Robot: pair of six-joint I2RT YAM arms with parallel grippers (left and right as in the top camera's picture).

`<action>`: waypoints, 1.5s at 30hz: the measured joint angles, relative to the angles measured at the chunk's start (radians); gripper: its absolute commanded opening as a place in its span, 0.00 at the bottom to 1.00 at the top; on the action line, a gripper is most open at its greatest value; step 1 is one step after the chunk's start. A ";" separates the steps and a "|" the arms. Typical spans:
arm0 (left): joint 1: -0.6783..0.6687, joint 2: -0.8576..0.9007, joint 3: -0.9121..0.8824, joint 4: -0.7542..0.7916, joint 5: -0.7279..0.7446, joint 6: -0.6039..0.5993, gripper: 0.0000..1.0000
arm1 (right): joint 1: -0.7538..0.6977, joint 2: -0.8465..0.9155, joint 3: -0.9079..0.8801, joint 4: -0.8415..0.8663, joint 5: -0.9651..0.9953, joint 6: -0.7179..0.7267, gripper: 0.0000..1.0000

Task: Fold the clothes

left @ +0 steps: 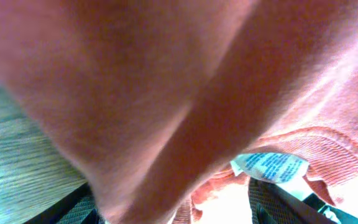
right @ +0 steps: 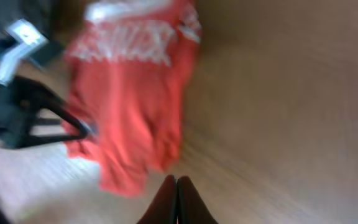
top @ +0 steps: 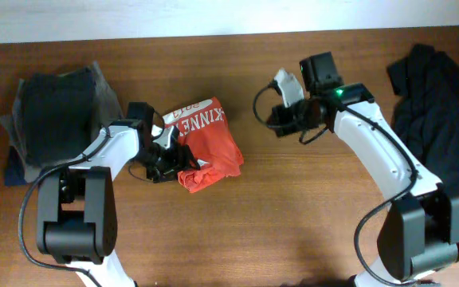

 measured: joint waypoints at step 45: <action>-0.087 -0.027 -0.137 0.282 0.006 -0.082 0.00 | 0.100 0.431 0.031 0.001 -0.214 -0.018 0.04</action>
